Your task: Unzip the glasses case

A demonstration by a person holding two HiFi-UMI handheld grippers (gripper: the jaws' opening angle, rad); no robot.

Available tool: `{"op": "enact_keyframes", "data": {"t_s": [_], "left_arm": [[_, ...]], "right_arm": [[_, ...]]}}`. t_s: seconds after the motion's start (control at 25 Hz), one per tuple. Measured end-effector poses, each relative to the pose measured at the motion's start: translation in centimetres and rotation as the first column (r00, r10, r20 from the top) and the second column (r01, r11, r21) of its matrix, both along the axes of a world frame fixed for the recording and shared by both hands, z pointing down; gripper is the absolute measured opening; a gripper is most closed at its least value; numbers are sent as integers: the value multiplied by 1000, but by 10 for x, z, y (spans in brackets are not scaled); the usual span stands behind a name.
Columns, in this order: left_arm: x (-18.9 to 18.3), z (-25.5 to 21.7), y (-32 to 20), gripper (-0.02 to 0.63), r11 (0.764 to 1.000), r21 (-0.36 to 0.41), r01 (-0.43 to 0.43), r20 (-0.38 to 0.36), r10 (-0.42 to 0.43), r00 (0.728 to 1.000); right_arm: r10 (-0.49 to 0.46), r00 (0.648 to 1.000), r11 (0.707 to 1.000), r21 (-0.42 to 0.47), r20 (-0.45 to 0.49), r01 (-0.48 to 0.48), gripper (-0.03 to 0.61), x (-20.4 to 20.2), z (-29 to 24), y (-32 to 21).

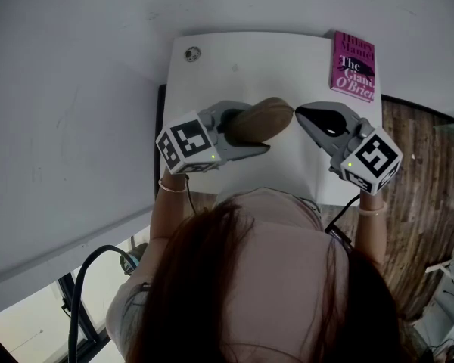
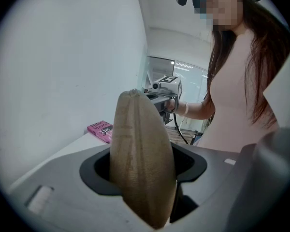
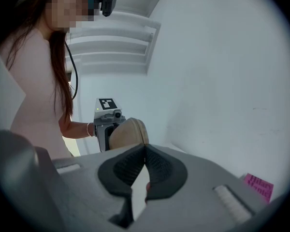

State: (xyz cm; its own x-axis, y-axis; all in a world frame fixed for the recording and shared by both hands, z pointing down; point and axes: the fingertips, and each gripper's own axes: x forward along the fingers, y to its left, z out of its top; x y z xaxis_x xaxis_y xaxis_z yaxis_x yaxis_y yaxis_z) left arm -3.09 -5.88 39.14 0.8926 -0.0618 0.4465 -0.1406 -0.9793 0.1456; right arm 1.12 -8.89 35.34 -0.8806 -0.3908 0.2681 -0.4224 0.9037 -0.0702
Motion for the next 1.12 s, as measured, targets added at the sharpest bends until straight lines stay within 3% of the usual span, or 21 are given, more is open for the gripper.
{"op": "enact_keyframes", "data": {"t_s": [0.52,1.12], "left_arm": [[3,-2,6,288,985,-161,-56,-170,28,985],[9,-14,7,288,943,-316,-101,-373,-26,928]], "right_arm": [[-30,992,994,-104,123,43,5,2,-3,1],[-17,975,989,-142,220,49,5,4,-12,-1]]}}
